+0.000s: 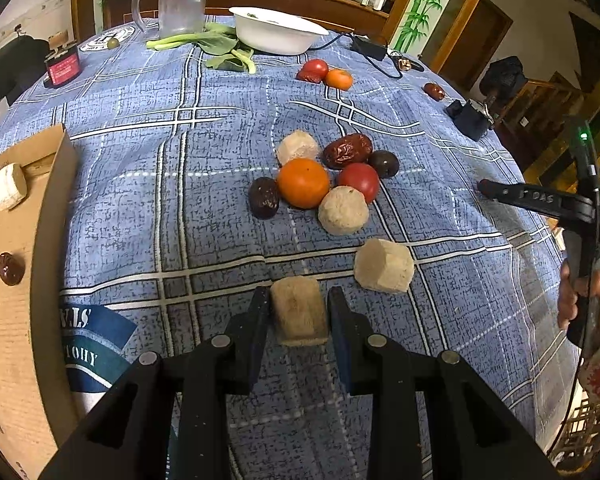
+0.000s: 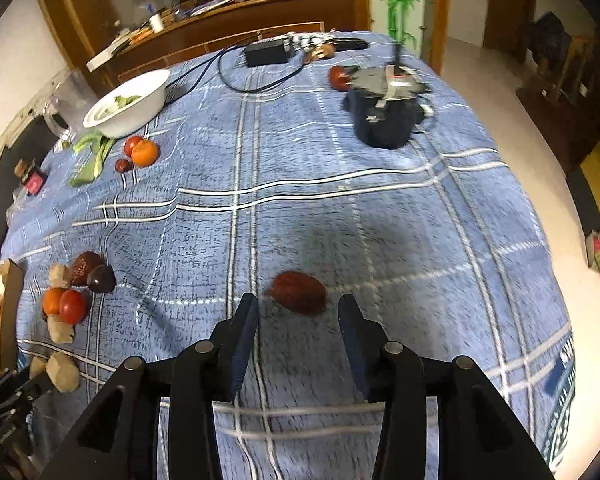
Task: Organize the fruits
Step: 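Grasp a beige cube with the left gripper while the right grasps the red date, then carry the cube and red date into the tray and open both grippers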
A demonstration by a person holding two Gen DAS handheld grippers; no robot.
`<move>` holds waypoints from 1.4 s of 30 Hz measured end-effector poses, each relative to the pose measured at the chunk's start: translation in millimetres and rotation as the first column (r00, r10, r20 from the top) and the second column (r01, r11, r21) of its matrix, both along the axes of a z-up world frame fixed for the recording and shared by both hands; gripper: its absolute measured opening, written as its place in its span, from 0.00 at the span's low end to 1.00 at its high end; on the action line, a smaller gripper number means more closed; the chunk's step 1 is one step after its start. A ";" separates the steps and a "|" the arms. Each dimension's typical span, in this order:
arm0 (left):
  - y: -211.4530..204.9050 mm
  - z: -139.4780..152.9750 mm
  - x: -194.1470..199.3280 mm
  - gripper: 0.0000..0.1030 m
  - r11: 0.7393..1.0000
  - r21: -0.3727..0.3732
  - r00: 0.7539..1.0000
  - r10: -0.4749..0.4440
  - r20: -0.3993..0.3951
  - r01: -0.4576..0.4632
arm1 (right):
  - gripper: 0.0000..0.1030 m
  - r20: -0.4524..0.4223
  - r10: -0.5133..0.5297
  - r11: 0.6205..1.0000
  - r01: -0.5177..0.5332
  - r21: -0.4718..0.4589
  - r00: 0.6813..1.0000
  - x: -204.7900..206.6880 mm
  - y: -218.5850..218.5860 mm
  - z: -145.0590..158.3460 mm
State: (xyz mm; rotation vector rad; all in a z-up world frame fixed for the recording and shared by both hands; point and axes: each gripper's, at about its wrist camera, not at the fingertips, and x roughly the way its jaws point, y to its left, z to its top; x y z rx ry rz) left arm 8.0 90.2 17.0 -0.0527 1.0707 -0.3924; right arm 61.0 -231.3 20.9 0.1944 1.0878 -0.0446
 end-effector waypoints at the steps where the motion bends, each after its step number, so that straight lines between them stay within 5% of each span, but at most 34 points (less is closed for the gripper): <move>1: 0.1 -0.2 0.3 0.27 1.000 -0.001 1.000 0.002 0.000 -0.002 | 0.43 -0.004 0.012 1.000 -0.012 -0.009 1.000 1.8 1.7 -3.1; 5: 0.7 -0.3 1.3 0.27 1.000 -0.007 1.000 0.011 -0.003 -0.011 | 0.33 0.006 0.036 0.998 -0.036 -0.049 0.999 6.1 10.2 -4.4; 21: 33.6 29.5 -13.3 0.27 0.997 -0.074 1.000 0.011 0.029 -0.009 | 0.33 0.046 0.085 0.993 -0.089 0.084 0.995 -32.3 72.0 33.3; 30: 120.7 49.3 -24.0 0.27 0.991 -0.065 0.991 0.124 0.040 -0.121 | 0.33 0.058 0.253 0.942 -0.260 0.213 0.966 -36.6 192.9 56.0; 42: 248.2 27.8 -13.8 0.27 0.948 0.002 0.948 0.317 -0.034 -0.317 | 0.34 0.080 0.488 0.832 -0.491 0.259 0.869 -35.3 379.8 68.3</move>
